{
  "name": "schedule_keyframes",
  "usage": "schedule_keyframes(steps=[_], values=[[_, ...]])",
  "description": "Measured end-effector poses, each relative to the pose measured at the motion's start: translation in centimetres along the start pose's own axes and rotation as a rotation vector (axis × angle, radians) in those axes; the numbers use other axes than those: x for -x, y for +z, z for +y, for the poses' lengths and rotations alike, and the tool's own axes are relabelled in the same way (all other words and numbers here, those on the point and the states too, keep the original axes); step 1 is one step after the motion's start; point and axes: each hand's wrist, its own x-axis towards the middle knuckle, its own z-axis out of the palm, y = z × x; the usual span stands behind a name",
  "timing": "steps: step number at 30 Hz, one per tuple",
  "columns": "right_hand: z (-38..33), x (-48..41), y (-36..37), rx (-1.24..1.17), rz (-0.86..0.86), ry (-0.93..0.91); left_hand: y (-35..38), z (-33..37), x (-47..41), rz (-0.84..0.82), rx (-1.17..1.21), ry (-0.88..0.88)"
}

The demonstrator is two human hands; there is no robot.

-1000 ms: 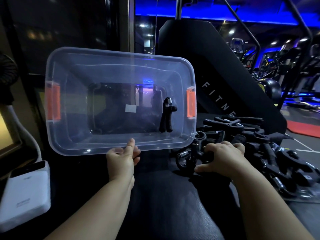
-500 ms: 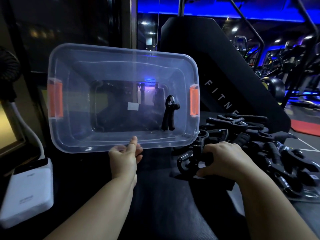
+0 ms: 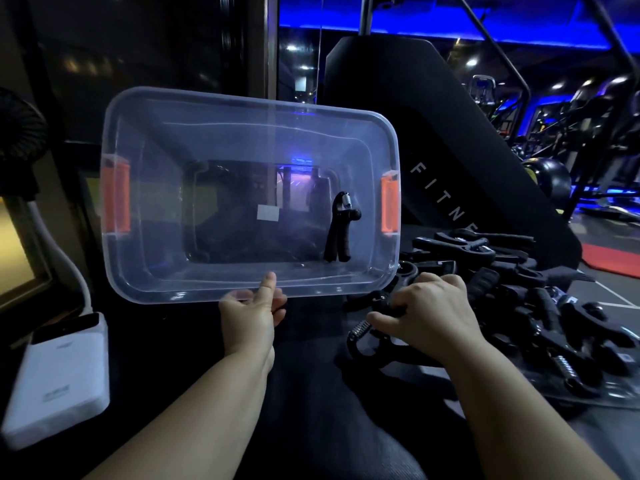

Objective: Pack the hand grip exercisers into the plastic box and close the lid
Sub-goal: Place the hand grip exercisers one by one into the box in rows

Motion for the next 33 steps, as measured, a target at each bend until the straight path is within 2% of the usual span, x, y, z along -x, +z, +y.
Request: schedule_keyframes(steps=[5,9,16,20,26,33], values=[[-0.2,0.0,0.1,-0.214,-0.025,-0.014,0.0,-0.1,-0.1,0.006,0.001,-0.004],[-0.3,0.2,-0.5,-0.294,0.0,-0.061,0.0,-0.1,-0.1,0.004,-0.004,-0.003],[-0.7,0.4,-2.2,-0.36,0.29,-0.03,0.0,0.0,0.0,-0.002,0.006,0.0],[-1.0,0.4,-2.6,-0.334,0.345,-0.066,0.0,0.0,0.0,-0.002,0.007,-0.004],[-1.8,0.8,-2.5,-0.471,0.247,-0.265,0.0,0.0,-0.1,0.001,0.01,-0.012],[-2.2,1.0,-1.8,-0.47,0.004,-0.306,0.1,-0.2,-0.2,-0.001,0.014,-0.004]])
